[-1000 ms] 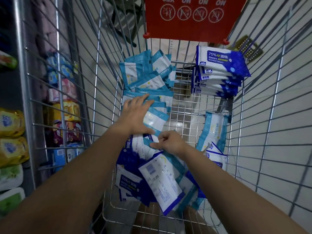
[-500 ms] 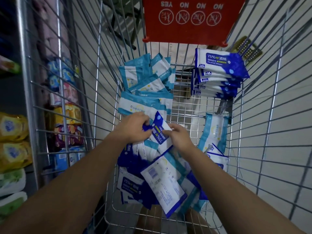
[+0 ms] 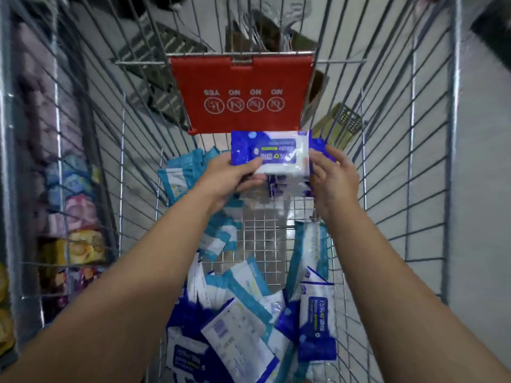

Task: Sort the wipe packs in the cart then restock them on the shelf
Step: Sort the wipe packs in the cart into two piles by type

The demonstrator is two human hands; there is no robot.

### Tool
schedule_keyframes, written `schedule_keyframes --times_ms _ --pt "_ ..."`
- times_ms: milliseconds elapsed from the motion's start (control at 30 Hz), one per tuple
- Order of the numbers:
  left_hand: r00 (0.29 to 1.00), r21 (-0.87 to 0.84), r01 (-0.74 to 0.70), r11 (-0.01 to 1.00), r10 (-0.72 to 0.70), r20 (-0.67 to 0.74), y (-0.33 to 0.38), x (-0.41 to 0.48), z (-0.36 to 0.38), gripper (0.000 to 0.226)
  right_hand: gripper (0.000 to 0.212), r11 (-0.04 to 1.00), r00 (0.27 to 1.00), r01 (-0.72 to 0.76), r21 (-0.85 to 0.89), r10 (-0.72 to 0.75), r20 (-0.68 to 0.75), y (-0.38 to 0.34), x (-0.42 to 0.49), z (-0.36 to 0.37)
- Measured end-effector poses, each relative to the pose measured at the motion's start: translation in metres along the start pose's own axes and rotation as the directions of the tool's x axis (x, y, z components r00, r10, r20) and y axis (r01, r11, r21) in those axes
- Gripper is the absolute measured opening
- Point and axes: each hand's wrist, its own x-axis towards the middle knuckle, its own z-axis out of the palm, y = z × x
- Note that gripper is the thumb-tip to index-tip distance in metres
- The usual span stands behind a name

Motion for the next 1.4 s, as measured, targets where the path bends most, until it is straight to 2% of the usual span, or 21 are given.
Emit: schedule_keyframes --times_ms 67,133,200,233,267,333,367,400,467,500,567,600,700,733,833,967,1067,1133,1233,1333,1400 --pt "0.999 -0.083 0.031 0.996 -0.032 -0.003 0.011 0.012 0.026 0.011 0.053 0.993 0.992 0.076 -0.085 -0.084 -0.094 -0.005 0.005 0.001" --pt "0.997 -0.096 0.077 0.992 -0.078 0.0 0.015 0.022 0.047 0.015 0.061 0.963 0.984 0.133 -0.234 -0.156 -0.086 -0.004 0.002 0.002" --pt "0.996 0.032 0.079 0.996 -0.077 -0.049 0.012 0.03 0.06 0.017 0.055 0.927 0.982 0.175 -0.331 -0.187 -0.004 0.001 0.002 0.0" --pt "0.994 0.204 0.041 0.978 -0.02 -0.105 0.009 0.034 0.062 0.022 0.053 0.899 0.98 0.192 -0.393 -0.196 0.029 0.006 0.004 -0.003" --pt "0.988 0.427 -0.011 0.904 0.075 -0.134 0.008 0.038 0.062 0.026 0.053 0.853 0.976 0.212 -0.477 -0.209 0.061 0.011 0.005 -0.006" --pt "0.963 0.768 -0.102 0.632 0.257 -0.083 0.01 0.039 0.058 0.035 0.051 0.715 0.957 0.281 -0.641 -0.262 0.127 0.019 0.004 -0.011" --pt "0.951 0.848 -0.109 0.518 0.302 -0.062 0.011 0.041 0.056 0.041 0.049 0.643 0.941 0.319 -0.697 -0.302 0.153 0.025 0.002 -0.013" --pt "0.944 0.886 -0.089 0.454 0.323 -0.07 0.012 0.04 0.052 0.045 0.047 0.572 0.919 0.36 -0.737 -0.352 0.176 0.031 -0.003 -0.015" --pt "0.93 0.916 -0.033 0.399 0.349 -0.119 0.006 0.036 0.037 0.055 0.043 0.452 0.879 0.422 -0.786 -0.414 0.235 0.046 -0.015 -0.019" --pt "0.936 0.904 -0.043 0.425 0.334 -0.113 0.0 0.031 0.025 0.056 0.039 0.407 0.877 0.435 -0.803 -0.393 0.276 0.056 -0.022 -0.02" --pt "0.973 0.863 -0.095 0.496 0.228 -0.024 -0.02 0.018 -0.006 0.046 0.026 0.362 0.898 0.436 -0.824 -0.236 0.371 0.078 -0.033 -0.023" --pt "0.992 0.883 -0.082 0.462 0.126 0.026 -0.031 0.01 -0.022 0.038 0.019 0.339 0.901 0.433 -0.835 -0.125 0.416 0.09 -0.038 -0.024" --pt "0.966 0.991 -0.022 0.132 -0.252 0.055 -0.067 -0.016 -0.072 0.012 0.005 0.243 0.833 0.462 -0.853 0.211 0.512 0.124 -0.054 -0.021" --pt "0.94 0.998 -0.014 0.062 -0.341 0.034 -0.076 -0.025 -0.085 0.015 0.006 0.212 0.798 0.473 -0.855 0.306 0.518 0.136 -0.06 -0.019" --pt "0.884 0.998 -0.044 -0.037 -0.466 0.021 -0.095 -0.043 -0.113 0.056 0.015 0.165 0.687 0.518 -0.839 0.504 0.523 0.167 -0.075 -0.008" --pt "0.893 0.966 -0.192 -0.17 -0.439 0.101 -0.105 -0.053 -0.123 0.074 0.039 0.207 0.658 0.499 -0.841 0.54 0.524 0.202 -0.09 0.004" --pt "0.877 0.926 -0.278 -0.257 -0.461 0.136 -0.111 -0.048 -0.12 0.066 0.051 0.186 0.668 0.498 -0.847 0.54 0.511 0.213 -0.095 0.009" --pt "0.884 0.918 -0.26 -0.3 -0.456 0.102 -0.109 -0.045 -0.119 0.055 0.053 0.191 0.698 0.489 -0.851 0.5 0.513 0.214 -0.095 0.008" --pt "0.86 0.94 -0.199 -0.279 -0.51 0.031 -0.1 -0.041 -0.115 0.046 0.05 0.21 0.739 0.489 -0.847 0.416 0.53 0.209 -0.1 0.008" --pt "0.847 0.945 -0.168 -0.281 -0.532 -0.007 -0.084 -0.041 -0.107 0.046 0.049 0.114 0.681 0.626 -0.771 0.4 0.613 0.199 -0.107 0.01" --pt "0.875 0.972 -0.11 -0.21 -0.484 -0.006 -0.072 -0.04 -0.106 0.045 0.05 0.104 0.661 0.658 -0.746 0.396 0.638 0.186 -0.105 0.014"
